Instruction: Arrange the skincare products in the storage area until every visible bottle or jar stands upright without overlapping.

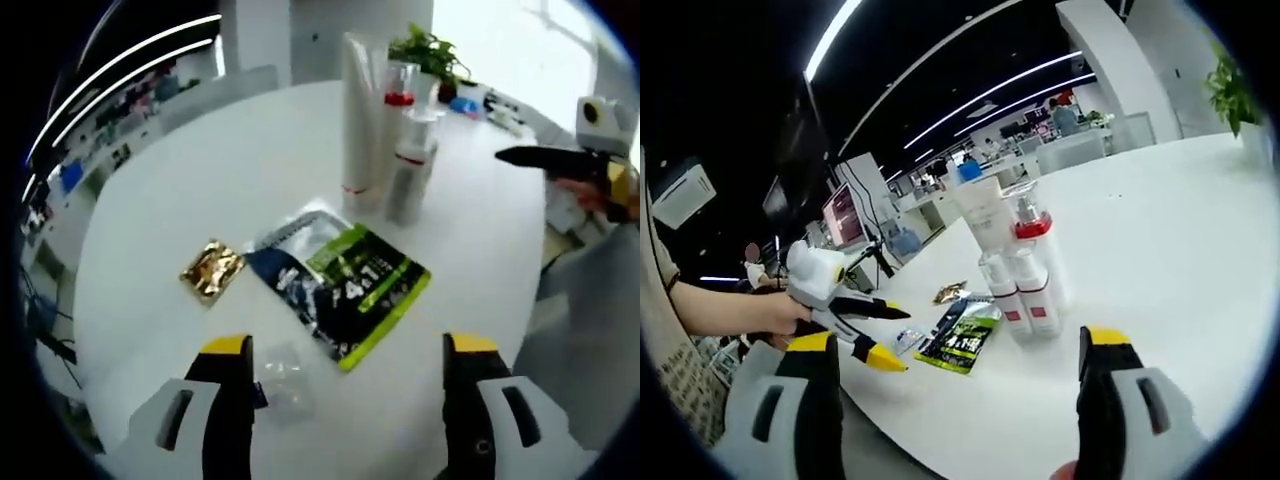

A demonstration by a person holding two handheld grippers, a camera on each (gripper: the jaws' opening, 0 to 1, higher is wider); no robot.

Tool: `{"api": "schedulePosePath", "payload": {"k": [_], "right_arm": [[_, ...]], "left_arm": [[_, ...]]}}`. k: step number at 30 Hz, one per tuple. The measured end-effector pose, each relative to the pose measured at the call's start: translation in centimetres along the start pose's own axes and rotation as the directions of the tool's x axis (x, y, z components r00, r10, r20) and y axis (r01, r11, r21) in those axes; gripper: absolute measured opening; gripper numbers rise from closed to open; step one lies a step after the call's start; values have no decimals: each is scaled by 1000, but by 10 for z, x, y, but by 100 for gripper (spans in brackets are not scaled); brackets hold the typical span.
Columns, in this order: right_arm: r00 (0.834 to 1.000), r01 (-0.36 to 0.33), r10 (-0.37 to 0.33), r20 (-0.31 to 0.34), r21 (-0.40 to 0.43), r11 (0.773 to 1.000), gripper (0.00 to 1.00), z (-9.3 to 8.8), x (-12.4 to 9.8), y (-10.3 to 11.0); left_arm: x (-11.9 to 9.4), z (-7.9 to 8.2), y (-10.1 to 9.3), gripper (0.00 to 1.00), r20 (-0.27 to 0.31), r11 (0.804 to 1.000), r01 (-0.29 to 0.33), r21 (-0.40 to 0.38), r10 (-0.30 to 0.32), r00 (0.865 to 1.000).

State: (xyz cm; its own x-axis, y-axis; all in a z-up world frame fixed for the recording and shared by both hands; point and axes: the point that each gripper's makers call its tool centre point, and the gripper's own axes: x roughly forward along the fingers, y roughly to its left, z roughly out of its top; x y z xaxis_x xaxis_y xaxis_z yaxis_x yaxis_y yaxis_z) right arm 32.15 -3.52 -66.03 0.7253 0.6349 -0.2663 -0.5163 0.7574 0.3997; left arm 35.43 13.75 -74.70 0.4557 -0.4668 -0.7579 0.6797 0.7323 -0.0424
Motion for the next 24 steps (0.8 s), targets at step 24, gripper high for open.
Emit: {"api": "schedulePosePath", "payload": {"k": [24], "right_arm": [[998,49,-48,37,-22,999,100,15,-14,-1]], "left_arm": [[-61,-17,-10,97,124,984,-21,-175,44,991]]}}
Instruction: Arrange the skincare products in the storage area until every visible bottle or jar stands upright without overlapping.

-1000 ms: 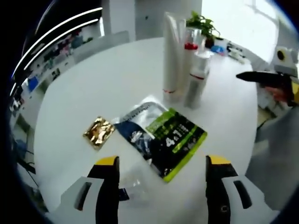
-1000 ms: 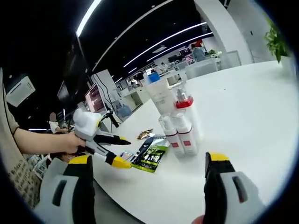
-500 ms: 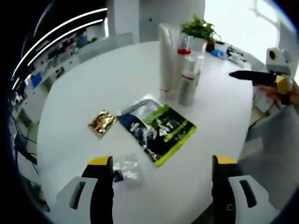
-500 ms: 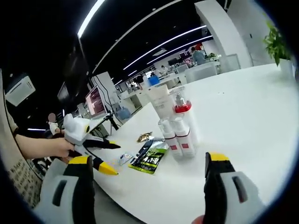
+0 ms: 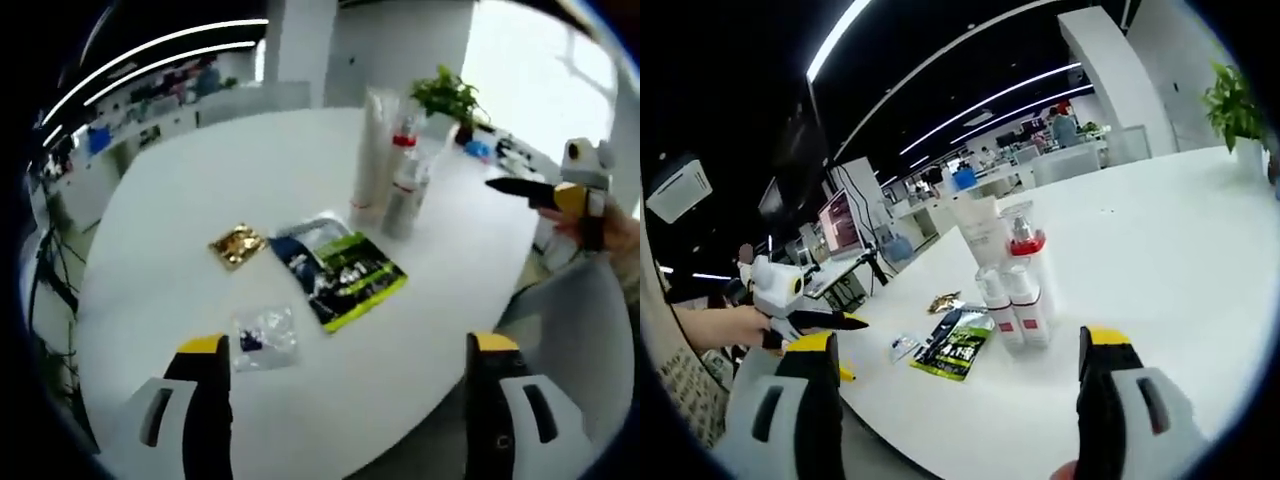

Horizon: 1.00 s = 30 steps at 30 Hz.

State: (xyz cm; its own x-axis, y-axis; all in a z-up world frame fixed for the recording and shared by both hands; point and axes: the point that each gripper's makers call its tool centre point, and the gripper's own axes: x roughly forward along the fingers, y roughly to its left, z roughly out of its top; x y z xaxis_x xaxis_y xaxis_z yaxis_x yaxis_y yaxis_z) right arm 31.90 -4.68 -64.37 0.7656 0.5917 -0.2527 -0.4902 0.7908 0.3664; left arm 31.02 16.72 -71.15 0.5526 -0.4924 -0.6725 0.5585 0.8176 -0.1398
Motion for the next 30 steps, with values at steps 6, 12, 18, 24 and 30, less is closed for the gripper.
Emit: {"api": "schedulePosePath", "payload": {"k": [6,12,18,24,30], "right_arm": [[999,35,-35,5,8,999,100,1,-7,0],[999,45,-45,10,20,999,100,3,-10,14],[999,46,-46,7,12,999,100,5,-7,24],[999,49,-49,-9,-3,999,100,0,-7,33],[998,61,-62,-19,-17,998,100,-8,-11,31]], "left_arm": [[-12,-6,-1,97,22,1000,-22,-5,23,999],[-32,-9,18,97,53,992,-123,-15,124,991],[-50,-12,32,97,61,985,-172,-29,174,983],[-57,-11,32,97,69,985,-173,-24,174,982],[-54,-13,29,97,60,986,-166,13,164,985]]}}
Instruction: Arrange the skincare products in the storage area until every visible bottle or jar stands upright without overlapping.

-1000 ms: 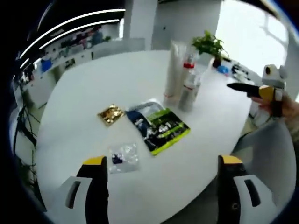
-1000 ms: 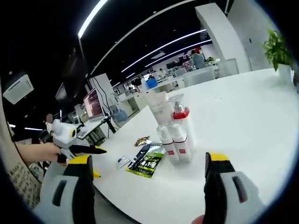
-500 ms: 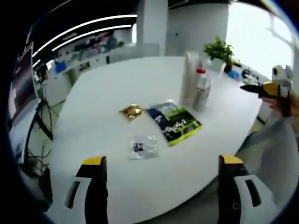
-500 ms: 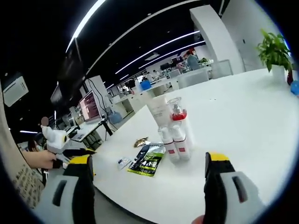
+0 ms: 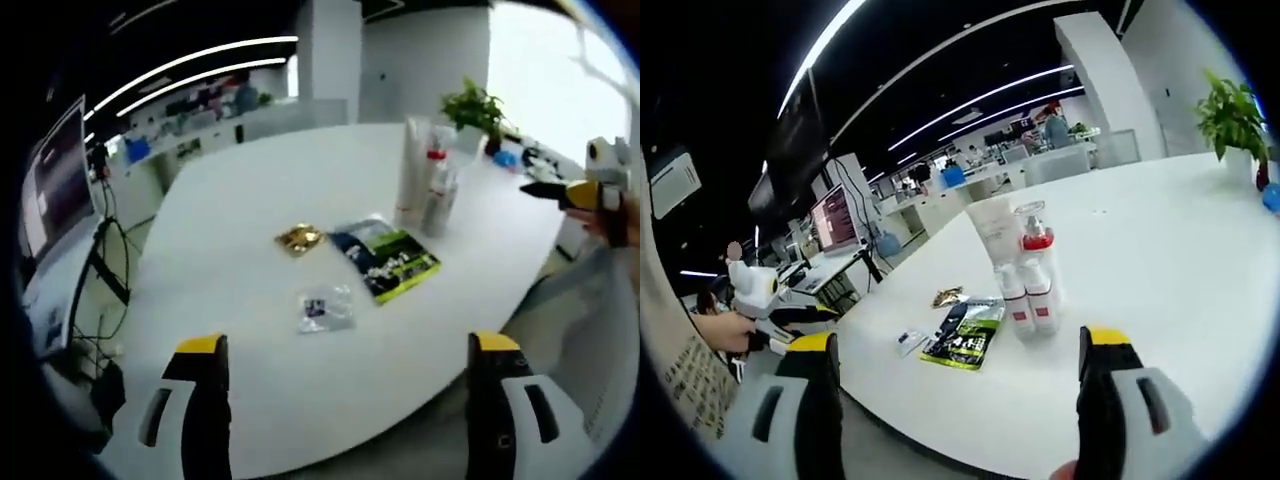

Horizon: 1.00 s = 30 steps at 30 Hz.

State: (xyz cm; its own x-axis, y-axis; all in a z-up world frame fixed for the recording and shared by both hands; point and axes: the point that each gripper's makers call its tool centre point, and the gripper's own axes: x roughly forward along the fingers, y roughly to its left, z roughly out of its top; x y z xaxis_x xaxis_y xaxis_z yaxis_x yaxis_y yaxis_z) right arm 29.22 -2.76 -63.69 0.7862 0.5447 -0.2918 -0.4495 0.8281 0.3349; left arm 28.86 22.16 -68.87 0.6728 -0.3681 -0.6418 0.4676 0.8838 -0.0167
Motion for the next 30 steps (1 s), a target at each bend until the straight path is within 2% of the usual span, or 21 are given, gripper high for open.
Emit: {"api": "schedulePosePath", "payload": {"k": [3,13,17,30], "right_arm": [[999,24,-24,22,11,1000,100,2,-4,-5],[1000,26,-26,-2,17,1000,98,-2,-1,-7],[999,37,-37,-2,25,999,98,-3,-1,-10],[999,38,-38,-10,24,999,99,-4,-1,-11]], "left_arm": [[3,-1,-2,97,-5,1000,10,10,-10,1000],[15,-5,-1,97,-28,1000,10,-12,-11,1000],[31,-11,0,97,-77,1000,15,-10,-15,997],[83,-2,5,95,-176,999,34,14,-32,984]]}}
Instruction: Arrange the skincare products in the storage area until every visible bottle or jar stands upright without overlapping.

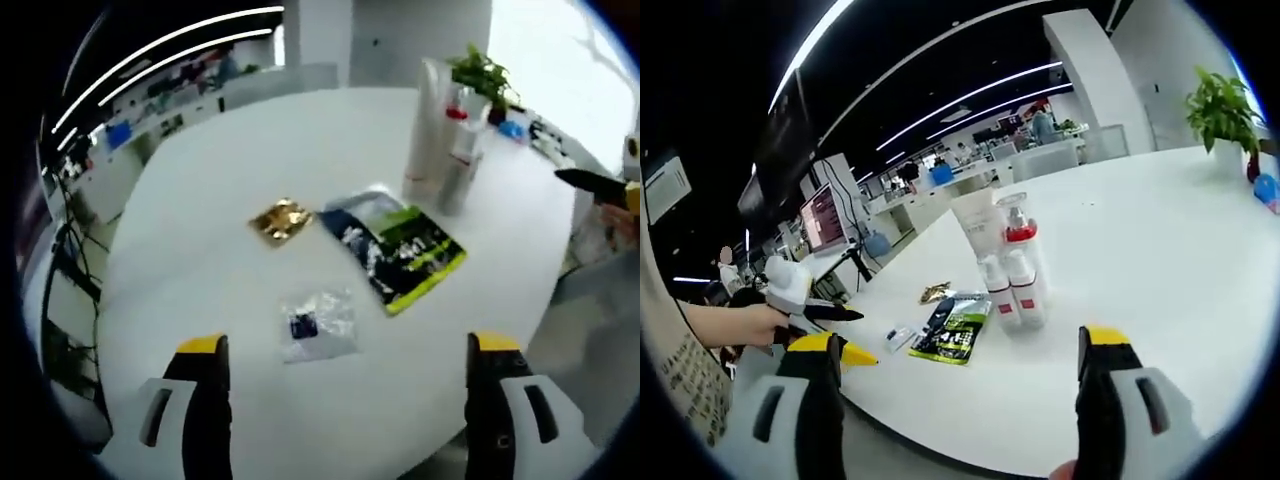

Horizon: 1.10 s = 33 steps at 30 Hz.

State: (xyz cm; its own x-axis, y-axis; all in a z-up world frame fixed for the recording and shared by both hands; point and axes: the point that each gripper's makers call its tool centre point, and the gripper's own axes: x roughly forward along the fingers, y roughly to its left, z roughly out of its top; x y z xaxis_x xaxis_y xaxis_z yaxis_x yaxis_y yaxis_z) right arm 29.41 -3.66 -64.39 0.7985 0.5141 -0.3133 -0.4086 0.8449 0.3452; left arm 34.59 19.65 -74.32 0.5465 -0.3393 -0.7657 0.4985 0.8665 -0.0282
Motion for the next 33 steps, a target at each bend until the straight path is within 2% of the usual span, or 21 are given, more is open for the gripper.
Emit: {"api": "schedulePosePath", "payload": {"k": [5,14,16,20,28,31,33], "right_arm": [[1000,8,-8,5,2,1000,99,1,-1,-2],[999,28,-28,20,4,1000,98,3,-2,-6],[999,32,-32,22,7,999,98,3,-2,-7],[999,42,-42,31,16,999,98,4,-3,-9],[998,52,-52,32,25,998,98,4,-3,-11],[998,54,-55,31,28,998,98,4,-3,-12],[998,56,-57,30,32,998,98,4,-3,-12]], "left_arm": [[15,-8,2,89,-58,1000,12,-7,-12,998],[24,-16,8,77,-117,1000,-17,-5,16,993],[25,-17,11,72,-125,1000,-26,0,26,992],[30,-14,18,53,-130,999,-34,-13,32,991],[30,-16,16,49,-151,999,-35,-21,32,988],[30,-15,17,40,-144,999,-39,-22,36,989],[29,-15,16,38,-147,999,-40,-33,35,989]]}}
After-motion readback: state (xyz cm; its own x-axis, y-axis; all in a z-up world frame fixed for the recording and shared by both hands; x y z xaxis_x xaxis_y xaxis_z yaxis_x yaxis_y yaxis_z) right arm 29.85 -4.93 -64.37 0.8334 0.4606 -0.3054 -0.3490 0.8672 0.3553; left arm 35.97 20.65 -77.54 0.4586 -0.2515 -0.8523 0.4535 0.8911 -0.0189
